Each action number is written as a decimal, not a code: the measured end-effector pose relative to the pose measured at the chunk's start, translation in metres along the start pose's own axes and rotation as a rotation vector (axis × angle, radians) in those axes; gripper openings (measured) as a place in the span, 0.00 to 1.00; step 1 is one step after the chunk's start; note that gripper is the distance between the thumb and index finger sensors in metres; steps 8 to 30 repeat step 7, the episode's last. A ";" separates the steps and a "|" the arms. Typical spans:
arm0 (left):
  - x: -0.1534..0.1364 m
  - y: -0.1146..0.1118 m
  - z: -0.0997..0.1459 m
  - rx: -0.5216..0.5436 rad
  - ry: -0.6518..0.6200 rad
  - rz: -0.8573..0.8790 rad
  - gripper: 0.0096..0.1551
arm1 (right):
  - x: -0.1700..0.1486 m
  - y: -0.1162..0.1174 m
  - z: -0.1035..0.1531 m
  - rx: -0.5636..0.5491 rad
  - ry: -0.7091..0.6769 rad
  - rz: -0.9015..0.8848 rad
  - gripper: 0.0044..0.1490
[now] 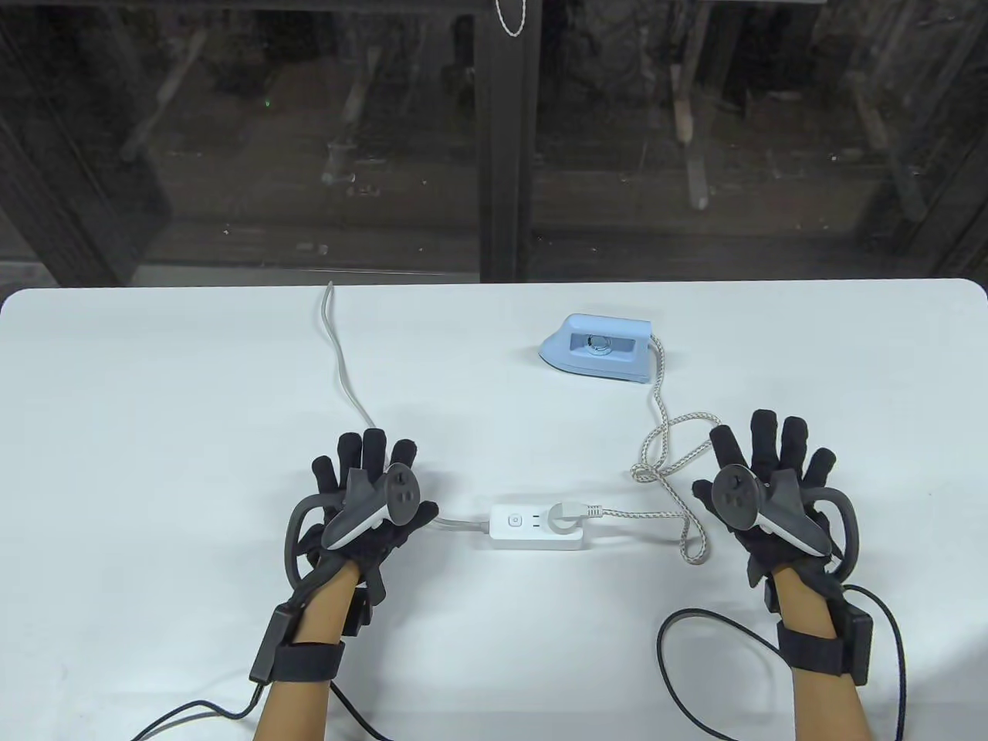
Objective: Plug the electric iron into the power strip
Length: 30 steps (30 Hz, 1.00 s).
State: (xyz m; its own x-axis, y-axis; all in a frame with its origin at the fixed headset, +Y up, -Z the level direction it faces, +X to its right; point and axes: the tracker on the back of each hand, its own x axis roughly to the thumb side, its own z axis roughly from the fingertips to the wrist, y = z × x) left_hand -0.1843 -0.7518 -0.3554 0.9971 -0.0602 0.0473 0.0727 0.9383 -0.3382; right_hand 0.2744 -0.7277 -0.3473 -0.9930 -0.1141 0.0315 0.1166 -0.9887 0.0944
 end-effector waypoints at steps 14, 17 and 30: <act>0.001 -0.001 0.001 -0.015 -0.001 -0.005 0.49 | 0.004 0.003 0.000 0.022 -0.011 0.018 0.48; 0.001 -0.001 0.001 -0.015 -0.001 -0.005 0.49 | 0.004 0.003 0.000 0.022 -0.011 0.018 0.48; 0.001 -0.001 0.001 -0.015 -0.001 -0.005 0.49 | 0.004 0.003 0.000 0.022 -0.011 0.018 0.48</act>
